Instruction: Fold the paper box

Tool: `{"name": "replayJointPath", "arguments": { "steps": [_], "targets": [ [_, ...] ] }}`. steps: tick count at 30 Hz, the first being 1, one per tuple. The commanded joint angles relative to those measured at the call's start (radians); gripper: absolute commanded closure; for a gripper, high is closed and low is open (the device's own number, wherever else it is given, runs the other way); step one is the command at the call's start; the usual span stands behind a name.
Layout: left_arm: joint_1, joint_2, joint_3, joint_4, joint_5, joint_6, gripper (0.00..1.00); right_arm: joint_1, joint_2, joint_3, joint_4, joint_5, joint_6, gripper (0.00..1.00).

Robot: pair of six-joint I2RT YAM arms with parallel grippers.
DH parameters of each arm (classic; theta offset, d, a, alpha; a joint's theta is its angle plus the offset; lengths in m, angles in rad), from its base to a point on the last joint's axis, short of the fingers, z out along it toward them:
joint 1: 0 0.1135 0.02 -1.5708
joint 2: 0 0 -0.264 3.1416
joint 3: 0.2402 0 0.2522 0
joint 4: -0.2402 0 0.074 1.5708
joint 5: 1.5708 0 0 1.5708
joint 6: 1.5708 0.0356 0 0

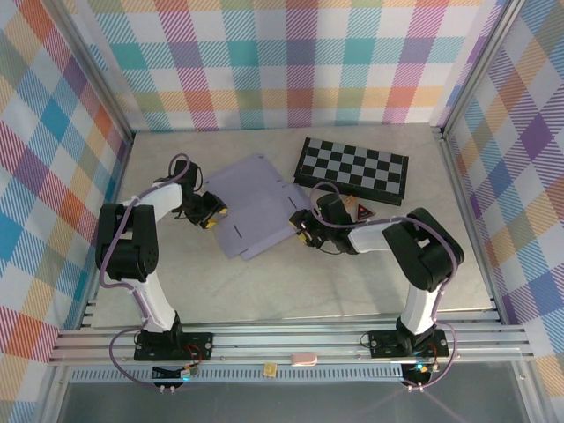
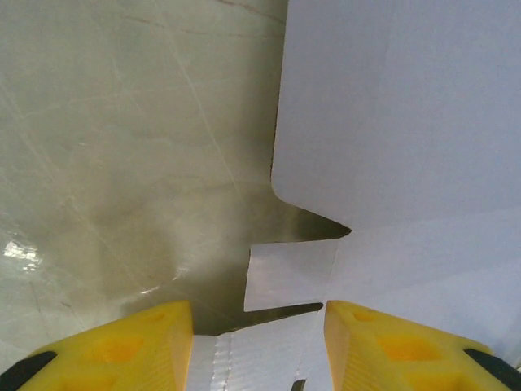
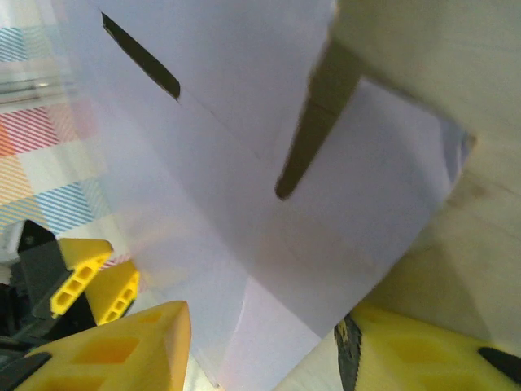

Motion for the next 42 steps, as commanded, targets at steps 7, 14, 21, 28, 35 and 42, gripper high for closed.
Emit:
{"name": "replayJointPath", "arguments": {
  "steps": [7, 14, 21, 28, 35, 42],
  "targets": [
    [0.008, 0.012, -0.015, -0.006, 0.020, 0.003, 0.55, 0.005, 0.058, 0.054, 0.302, 0.037, 0.069, 0.62],
    [0.008, 0.004, -0.008, -0.024, 0.003, 0.014, 0.55, 0.016, 0.095, 0.118, 0.308, 0.040, 0.106, 0.80],
    [-0.008, -0.168, 0.032, -0.131, -0.187, -0.002, 0.46, 0.051, 0.052, 0.182, 0.193, 0.102, 0.158, 1.00],
    [-0.167, -0.397, 0.147, -0.157, -0.480, 0.026, 0.32, 0.094, -0.047, 0.348, -0.091, 0.208, 0.245, 1.00],
    [-0.368, -0.595, 0.187, 0.017, -0.620, 0.320, 0.35, 0.079, -0.138, 0.591, -0.482, 0.323, 0.269, 1.00],
    [-0.490, -0.799, -0.005, 0.259, -0.620, 0.715, 0.39, 0.003, -0.098, 0.940, -0.880, 0.223, 0.283, 1.00]
  ]
}}
